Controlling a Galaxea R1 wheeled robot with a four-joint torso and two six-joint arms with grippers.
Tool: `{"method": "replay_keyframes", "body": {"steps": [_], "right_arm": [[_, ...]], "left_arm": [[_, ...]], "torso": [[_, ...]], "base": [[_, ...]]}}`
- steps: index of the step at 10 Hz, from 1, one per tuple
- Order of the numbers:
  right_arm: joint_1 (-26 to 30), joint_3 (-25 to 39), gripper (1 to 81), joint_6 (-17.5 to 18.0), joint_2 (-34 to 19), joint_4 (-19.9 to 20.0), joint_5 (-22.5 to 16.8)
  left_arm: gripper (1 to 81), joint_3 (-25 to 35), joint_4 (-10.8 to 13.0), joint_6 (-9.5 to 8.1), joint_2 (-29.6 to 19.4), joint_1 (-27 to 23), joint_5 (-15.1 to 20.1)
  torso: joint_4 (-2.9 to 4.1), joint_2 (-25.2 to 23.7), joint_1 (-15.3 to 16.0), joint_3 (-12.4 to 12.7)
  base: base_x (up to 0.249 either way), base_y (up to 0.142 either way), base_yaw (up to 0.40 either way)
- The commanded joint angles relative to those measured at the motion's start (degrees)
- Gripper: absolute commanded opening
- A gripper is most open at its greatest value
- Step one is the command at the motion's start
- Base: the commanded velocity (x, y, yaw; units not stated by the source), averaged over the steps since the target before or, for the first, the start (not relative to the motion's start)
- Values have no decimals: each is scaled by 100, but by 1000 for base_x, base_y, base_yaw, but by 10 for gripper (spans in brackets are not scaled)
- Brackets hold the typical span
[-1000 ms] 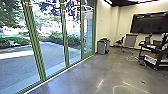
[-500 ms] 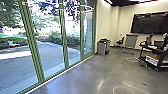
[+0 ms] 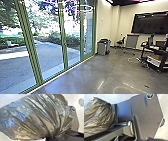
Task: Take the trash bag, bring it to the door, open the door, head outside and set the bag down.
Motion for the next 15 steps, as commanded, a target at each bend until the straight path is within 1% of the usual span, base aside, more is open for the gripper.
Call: {"method": "replay_keyframes", "body": {"steps": [1,12,15], "right_arm": [[286,18,811,-16,21,-51,-333],[268,9,811,-16,21,-51,-289],[286,9,811,-16,21,-51,-289]], "left_arm": [[10,-17,8,32,-1,-377,340],[10,-17,8,32,8,-369,340],[10,-17,8,32,-1,-369,340]], "torso": [[0,0,0,0],[0,0,-2,0],[0,0,-2,0]], "base": [[158,0,0],[165,0,0],[165,-71,0]]}}
